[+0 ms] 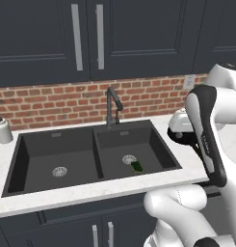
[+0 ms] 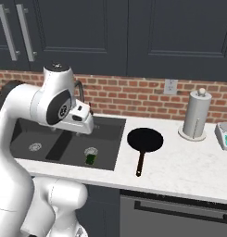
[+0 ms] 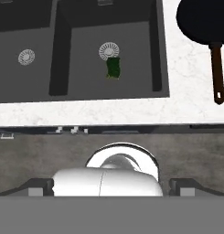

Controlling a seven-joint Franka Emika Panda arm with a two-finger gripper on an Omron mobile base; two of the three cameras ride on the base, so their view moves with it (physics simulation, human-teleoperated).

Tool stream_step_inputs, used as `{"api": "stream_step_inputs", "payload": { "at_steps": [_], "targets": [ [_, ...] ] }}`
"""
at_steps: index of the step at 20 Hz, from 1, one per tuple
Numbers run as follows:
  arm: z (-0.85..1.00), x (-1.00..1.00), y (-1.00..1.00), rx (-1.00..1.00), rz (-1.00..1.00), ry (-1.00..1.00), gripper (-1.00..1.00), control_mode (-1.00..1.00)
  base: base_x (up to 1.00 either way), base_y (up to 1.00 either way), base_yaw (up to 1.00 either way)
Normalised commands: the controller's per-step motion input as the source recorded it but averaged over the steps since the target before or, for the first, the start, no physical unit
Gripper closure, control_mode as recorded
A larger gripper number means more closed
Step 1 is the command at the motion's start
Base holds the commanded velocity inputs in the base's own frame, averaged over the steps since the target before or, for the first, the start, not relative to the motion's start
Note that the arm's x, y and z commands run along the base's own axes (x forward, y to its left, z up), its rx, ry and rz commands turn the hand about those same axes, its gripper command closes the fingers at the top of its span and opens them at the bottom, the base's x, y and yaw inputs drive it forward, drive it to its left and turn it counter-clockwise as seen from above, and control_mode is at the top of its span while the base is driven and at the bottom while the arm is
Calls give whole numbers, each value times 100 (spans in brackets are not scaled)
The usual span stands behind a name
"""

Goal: Pick the pan and sponge and place them into the sink. Then turn on the water.

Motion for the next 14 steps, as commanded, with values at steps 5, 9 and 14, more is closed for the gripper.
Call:
{"api": "stream_step_inputs", "payload": {
  "at_steps": [5,9,14],
  "targets": [
    [-25,24,-46,-4,-10,1,-100,-100,0,0,0],
    [-29,42,-52,-11,-8,0,-100,-100,0,0,0],
    [-40,37,-37,-11,-3,0,-100,-100,0,0,0]
  ]
}}
